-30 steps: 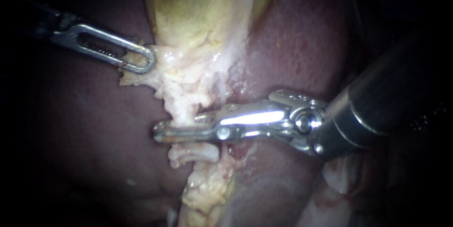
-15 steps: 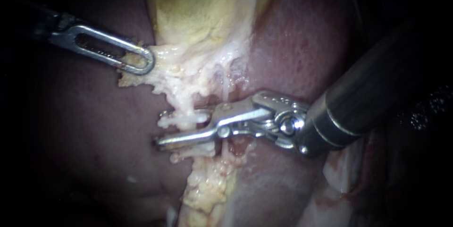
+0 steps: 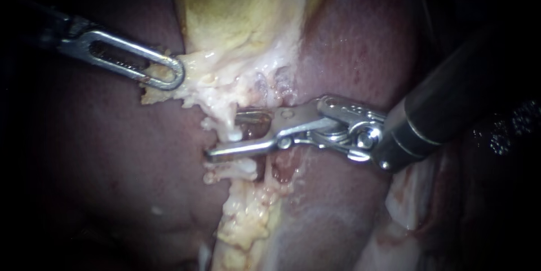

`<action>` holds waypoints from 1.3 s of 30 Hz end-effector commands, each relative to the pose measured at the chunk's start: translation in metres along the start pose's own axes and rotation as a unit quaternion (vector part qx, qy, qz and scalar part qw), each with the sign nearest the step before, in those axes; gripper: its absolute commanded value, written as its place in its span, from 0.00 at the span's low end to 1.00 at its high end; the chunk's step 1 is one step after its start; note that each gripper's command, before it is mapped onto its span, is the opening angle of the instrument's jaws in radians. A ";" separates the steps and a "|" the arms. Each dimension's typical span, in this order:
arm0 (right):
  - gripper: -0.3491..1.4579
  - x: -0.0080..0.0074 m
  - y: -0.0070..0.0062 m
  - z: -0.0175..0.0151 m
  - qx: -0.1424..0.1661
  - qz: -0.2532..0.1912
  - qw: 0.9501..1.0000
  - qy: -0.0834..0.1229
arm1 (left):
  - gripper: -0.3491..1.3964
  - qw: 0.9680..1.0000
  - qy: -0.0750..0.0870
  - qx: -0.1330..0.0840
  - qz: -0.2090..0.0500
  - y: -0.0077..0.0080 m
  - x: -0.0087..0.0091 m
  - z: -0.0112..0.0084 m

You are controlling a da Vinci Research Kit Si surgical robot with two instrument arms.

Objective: Going back third clip left tube

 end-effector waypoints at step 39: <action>0.47 0.0008 -0.0058 -0.0140 -0.007 -0.179 0.984 -0.013 | 0.00 1.000 -0.001 -0.001 0.000 0.0000 0.0000 -0.0003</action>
